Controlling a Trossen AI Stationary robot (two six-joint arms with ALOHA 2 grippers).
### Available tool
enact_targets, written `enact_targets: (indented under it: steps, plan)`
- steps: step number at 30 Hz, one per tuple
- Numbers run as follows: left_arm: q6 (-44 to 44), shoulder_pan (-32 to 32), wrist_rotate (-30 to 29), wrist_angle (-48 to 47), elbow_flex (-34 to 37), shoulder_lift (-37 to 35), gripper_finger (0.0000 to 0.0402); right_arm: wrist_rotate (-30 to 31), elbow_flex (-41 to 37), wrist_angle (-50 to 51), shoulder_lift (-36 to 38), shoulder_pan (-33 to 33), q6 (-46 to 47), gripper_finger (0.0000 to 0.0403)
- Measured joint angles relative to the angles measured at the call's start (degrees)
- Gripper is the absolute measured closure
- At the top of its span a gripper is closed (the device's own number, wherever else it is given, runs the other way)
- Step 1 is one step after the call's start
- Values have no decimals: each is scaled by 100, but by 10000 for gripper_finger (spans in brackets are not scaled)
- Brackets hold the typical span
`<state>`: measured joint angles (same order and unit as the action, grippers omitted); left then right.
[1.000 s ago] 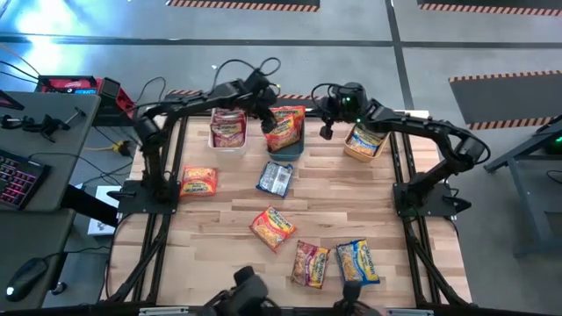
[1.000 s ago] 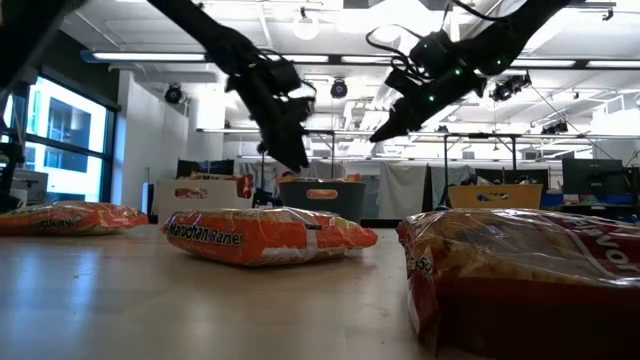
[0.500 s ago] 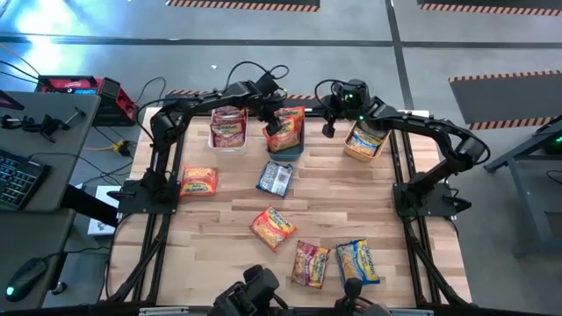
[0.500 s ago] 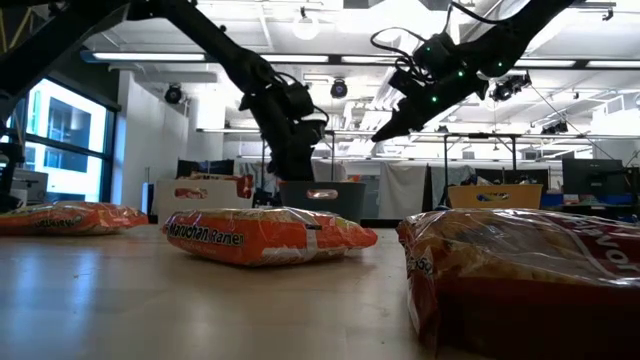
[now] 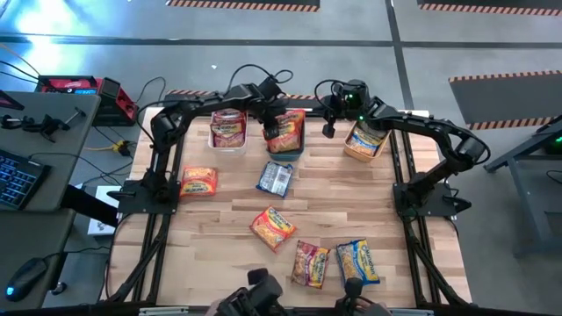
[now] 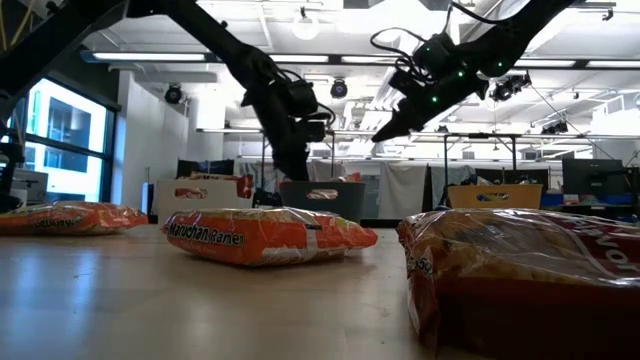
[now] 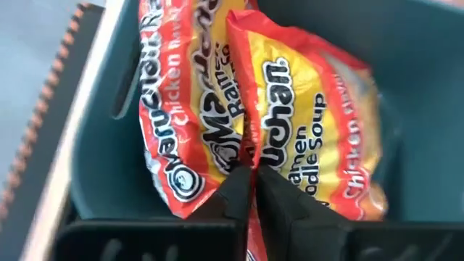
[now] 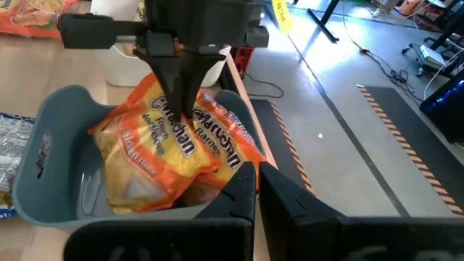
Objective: Sort Maruchan noodles
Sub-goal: Adjust the orange noodle packs into the blue bin
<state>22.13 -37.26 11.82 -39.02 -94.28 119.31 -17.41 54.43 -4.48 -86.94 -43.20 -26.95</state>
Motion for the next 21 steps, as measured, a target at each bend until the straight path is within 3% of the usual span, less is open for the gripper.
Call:
enact_targets:
  steps: [11, 21]
  plan:
    - [988, 388, -1485, 510, 4, -397, 401, 2, 2, 171, 0, 0, 12, 403]
    - [1936, 681, -2235, 1654, 316, -428, 401, 37, 2, 201, 0, -4, -7, 403]
